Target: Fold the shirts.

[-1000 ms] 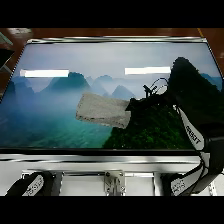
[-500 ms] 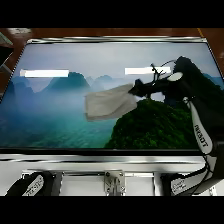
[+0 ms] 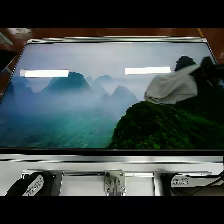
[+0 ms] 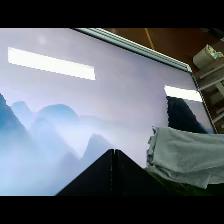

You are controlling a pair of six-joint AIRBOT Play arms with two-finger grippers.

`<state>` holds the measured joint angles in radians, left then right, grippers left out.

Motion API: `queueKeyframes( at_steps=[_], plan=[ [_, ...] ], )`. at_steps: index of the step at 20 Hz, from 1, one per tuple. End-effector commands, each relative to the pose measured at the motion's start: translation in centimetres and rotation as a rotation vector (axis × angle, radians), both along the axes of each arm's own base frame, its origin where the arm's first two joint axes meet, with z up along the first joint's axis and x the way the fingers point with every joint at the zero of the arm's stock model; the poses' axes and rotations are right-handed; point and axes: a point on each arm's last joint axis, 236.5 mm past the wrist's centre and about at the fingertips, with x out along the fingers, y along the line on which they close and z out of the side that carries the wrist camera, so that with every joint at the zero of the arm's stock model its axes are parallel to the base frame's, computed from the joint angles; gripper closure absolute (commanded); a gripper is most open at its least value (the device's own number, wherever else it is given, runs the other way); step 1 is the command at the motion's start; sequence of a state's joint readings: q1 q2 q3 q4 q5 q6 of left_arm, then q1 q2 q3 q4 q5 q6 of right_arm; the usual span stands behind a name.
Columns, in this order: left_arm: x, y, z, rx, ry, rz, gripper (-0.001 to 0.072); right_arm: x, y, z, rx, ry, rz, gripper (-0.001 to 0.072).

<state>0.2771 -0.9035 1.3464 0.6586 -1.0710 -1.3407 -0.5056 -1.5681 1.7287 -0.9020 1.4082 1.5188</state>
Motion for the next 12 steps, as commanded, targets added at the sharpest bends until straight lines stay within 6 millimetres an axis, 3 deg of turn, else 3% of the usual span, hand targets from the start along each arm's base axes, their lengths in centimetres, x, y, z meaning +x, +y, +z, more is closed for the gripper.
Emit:
queueKeyframes(
  at_steps=[1,3,6,9,12],
  plan=[
    [-0.8,-1.0,-0.9,0.01,0.038,-0.05,0.0674,-6.5,-11.5,-2.3,-0.158,0.179,-0.215,0.0658],
    [-1.2,-2.2,-1.2,0.022,0.047,-0.093,0.0674,-10.0,-16.9,-3.5,-0.233,0.263,-0.341,0.0658],
    [-1.6,-4.6,-2.3,0.018,0.074,-0.162,0.0674,-14.9,-20.5,-6.1,-0.214,0.369,-0.442,0.0658],
    [-1.8,-6.7,-5.2,-0.002,0.136,-0.211,0.0674,-20.0,-20.1,-10.4,-0.095,0.504,-0.49,0.0658],
    [-1.8,-8.2,-8.3,-0.022,0.192,-0.23,0.0674,-25.0,-18.0,-14.4,-0.003,0.621,-0.535,0.0658]
  ],
)
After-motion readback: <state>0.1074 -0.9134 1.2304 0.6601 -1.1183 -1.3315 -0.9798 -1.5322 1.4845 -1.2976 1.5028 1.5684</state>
